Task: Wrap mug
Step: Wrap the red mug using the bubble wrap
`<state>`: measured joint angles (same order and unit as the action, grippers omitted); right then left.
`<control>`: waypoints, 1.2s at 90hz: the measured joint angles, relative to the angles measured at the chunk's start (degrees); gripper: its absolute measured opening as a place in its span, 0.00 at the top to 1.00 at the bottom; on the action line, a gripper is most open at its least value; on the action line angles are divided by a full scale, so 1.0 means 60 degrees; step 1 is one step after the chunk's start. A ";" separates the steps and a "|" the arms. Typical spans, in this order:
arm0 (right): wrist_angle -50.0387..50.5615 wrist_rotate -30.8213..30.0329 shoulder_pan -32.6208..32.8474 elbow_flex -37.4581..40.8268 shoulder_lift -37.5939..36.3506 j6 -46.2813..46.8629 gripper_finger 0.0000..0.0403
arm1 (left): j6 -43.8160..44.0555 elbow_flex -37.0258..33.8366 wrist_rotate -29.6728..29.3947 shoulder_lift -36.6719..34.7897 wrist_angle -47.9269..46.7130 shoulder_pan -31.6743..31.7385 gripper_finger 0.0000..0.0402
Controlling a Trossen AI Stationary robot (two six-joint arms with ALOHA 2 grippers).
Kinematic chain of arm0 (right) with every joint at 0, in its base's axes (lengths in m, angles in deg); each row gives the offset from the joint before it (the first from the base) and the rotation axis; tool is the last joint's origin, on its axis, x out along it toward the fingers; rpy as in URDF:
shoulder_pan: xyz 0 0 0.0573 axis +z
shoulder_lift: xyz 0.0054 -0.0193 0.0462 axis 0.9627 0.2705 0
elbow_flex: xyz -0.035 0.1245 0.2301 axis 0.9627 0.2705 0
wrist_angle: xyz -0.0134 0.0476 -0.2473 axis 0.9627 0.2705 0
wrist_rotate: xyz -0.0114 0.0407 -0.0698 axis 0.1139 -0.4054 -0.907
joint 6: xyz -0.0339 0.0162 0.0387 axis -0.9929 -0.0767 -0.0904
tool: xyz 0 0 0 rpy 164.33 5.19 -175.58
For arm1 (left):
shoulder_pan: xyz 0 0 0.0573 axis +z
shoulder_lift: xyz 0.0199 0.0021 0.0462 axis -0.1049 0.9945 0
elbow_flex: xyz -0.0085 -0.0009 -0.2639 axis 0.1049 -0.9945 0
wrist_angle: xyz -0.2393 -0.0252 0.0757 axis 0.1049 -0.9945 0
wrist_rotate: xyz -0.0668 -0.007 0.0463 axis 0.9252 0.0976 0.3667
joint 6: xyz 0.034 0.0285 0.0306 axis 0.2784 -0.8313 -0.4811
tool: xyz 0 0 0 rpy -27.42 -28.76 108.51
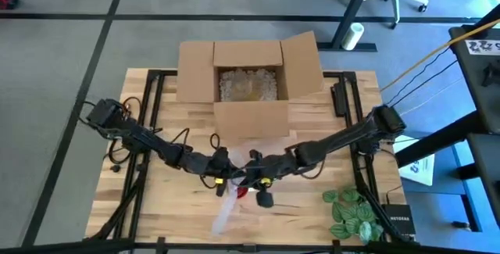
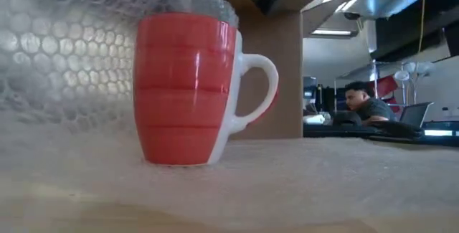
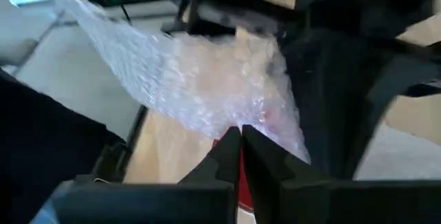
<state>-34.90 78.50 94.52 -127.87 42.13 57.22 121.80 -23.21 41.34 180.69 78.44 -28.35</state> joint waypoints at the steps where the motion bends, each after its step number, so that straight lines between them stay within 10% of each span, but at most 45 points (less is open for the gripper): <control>1: -0.0014 -0.0031 0.0000 -0.0056 0.0070 -0.0007 1.00 | 0.0000 0.0006 0.0002 -0.0002 0.0004 -0.0005 1.00; 37: -0.0159 -0.0623 0.0018 -0.0659 0.1032 0.0746 1.00 | -0.0726 0.0049 0.1254 -0.0053 -0.0467 -0.0182 0.98; 69: -0.0237 -0.0526 0.0012 -0.0659 0.1036 0.1374 1.00 | -0.1610 0.0041 0.2871 -0.0263 -0.1224 0.0374 0.78; 108: 0.0657 -0.0530 -0.0169 -0.0630 0.1036 0.1929 1.00 | -0.2500 0.0052 0.2914 -0.2985 -0.5141 0.0948 0.74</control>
<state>-30.95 75.32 93.50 -131.66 48.35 68.80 106.80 -22.90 58.83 162.78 47.59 -22.66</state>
